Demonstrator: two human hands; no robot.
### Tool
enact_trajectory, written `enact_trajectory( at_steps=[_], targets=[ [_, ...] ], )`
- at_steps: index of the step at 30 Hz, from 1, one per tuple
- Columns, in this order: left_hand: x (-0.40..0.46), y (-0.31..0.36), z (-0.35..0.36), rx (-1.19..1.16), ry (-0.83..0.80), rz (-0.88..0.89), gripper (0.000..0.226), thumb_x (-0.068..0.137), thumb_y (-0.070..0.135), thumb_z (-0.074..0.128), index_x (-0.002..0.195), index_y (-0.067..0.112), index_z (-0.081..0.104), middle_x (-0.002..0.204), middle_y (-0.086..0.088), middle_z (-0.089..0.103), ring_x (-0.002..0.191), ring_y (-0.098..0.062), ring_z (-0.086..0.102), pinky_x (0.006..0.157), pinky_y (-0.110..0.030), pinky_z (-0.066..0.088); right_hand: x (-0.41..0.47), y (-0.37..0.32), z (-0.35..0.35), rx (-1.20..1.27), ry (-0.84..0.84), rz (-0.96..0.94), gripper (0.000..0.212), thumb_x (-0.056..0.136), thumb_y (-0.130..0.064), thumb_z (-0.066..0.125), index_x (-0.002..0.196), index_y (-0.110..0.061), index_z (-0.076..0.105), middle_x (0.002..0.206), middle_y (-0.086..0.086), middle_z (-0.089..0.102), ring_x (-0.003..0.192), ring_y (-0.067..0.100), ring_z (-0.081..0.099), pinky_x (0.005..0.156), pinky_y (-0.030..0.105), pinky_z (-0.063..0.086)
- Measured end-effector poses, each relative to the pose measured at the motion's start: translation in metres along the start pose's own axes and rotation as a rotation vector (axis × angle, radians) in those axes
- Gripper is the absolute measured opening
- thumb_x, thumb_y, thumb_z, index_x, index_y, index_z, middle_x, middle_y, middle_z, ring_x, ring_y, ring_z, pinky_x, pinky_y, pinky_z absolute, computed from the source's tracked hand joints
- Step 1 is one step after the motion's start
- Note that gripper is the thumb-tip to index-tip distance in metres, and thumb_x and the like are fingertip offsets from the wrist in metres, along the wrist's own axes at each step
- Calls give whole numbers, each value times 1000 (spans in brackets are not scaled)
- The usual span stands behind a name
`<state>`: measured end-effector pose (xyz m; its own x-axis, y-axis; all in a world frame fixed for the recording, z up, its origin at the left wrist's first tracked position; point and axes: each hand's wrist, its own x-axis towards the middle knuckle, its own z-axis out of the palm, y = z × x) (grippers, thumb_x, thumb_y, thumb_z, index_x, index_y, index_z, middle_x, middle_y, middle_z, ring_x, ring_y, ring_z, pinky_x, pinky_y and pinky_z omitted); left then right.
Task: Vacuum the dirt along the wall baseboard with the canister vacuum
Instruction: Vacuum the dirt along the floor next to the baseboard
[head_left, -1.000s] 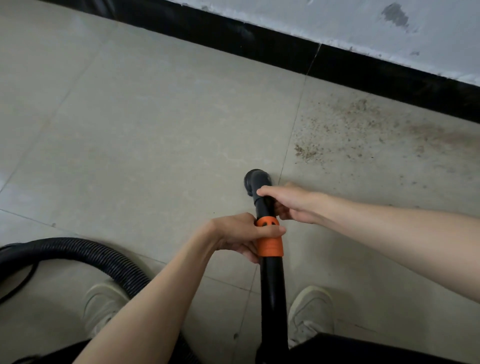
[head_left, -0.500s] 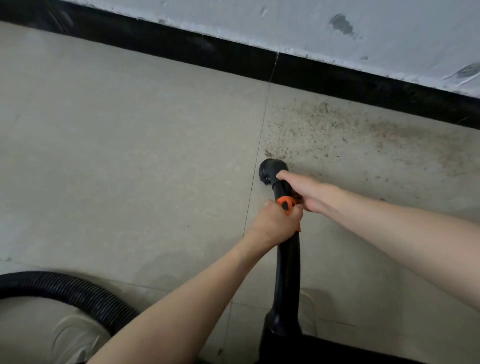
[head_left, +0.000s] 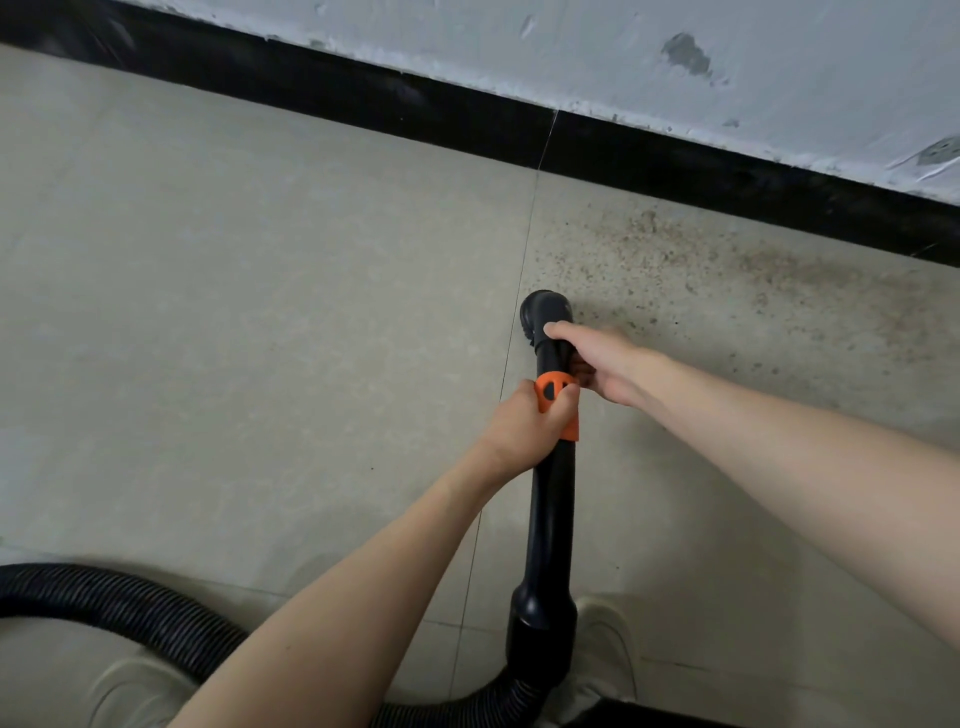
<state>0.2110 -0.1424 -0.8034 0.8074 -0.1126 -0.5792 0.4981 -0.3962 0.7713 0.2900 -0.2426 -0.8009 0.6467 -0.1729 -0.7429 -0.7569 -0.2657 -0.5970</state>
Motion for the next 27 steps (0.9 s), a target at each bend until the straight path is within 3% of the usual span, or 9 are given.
enact_trajectory(
  at_steps=[8, 13, 19, 23, 27],
  targets=[
    [18, 5, -8, -16, 38, 12, 37, 95, 46, 43, 102, 11, 48, 80, 4, 49, 69, -9, 48, 59, -22, 39, 12, -12, 7, 109, 16, -13, 36, 87, -29, 69, 111, -3, 61, 93, 11, 64, 80, 23, 60, 77, 32, 50],
    [35, 9, -14, -4, 8, 38, 36, 95, 47, 43, 99, 12, 48, 77, 5, 48, 66, -6, 47, 54, -19, 36, 30, -20, 5, 131, 59, -7, 32, 85, -29, 70, 104, -5, 62, 94, 11, 65, 83, 23, 59, 83, 35, 51],
    [66, 23, -22, 48, 11, 72, 32, 94, 48, 45, 83, 18, 44, 75, 5, 48, 63, -6, 46, 51, -18, 33, 58, -38, 0, 128, 81, -27, 39, 86, -31, 70, 111, -3, 63, 101, 12, 67, 87, 24, 61, 91, 39, 53],
    [88, 29, -31, 49, 27, 86, 32, 94, 49, 45, 79, 21, 43, 75, 5, 49, 63, -6, 47, 53, -19, 32, 74, -55, 1, 127, 54, -33, 39, 86, -34, 70, 111, -5, 63, 112, 13, 68, 102, 28, 66, 94, 40, 52],
    [112, 38, -41, 85, 52, 105, 33, 94, 49, 45, 76, 22, 42, 73, 7, 47, 61, -5, 46, 51, -16, 31, 93, -71, 2, 184, 56, -53, 37, 86, -33, 71, 109, -6, 63, 108, 12, 69, 103, 28, 66, 93, 40, 54]
  ],
)
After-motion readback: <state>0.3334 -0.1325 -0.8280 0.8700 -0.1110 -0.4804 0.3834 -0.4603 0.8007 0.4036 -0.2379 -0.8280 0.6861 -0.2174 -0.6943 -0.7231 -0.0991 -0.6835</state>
